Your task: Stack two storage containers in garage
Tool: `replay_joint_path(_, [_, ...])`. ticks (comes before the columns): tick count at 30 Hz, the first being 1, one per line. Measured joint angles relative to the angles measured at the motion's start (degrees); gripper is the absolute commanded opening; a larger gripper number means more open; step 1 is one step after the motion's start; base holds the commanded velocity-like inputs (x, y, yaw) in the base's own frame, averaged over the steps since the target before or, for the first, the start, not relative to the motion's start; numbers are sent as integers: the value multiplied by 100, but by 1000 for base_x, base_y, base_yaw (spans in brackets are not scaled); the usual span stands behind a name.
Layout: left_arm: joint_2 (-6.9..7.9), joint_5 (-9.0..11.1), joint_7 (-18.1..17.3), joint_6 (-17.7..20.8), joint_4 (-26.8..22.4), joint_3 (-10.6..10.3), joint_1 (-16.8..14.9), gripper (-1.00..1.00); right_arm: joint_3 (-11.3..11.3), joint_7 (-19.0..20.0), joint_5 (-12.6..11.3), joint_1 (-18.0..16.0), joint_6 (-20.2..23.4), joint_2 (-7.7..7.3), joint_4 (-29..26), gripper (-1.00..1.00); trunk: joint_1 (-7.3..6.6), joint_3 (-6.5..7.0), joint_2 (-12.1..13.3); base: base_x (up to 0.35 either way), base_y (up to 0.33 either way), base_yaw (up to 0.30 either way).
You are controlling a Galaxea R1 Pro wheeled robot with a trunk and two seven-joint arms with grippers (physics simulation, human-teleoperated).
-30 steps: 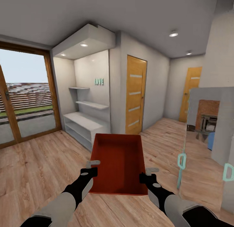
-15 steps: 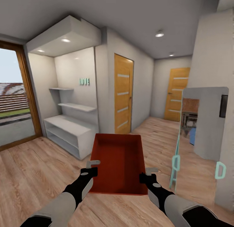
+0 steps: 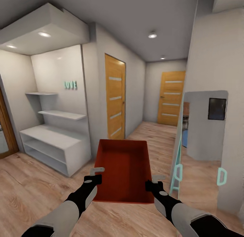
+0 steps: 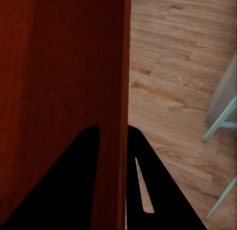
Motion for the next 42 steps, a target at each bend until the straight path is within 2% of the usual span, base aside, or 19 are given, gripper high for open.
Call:
replay_joint_path(22, [0,-4,0,0,0,1,0,-100,-1,0,-1,1,-3,0,0,-100,0,0,0,302,216,-281])
replay_joint_path(42, [2,-5,1,2,1,2,1,-100,-4,-3,5,2,1,3,1,-100,0,0,0,301,218,-13])
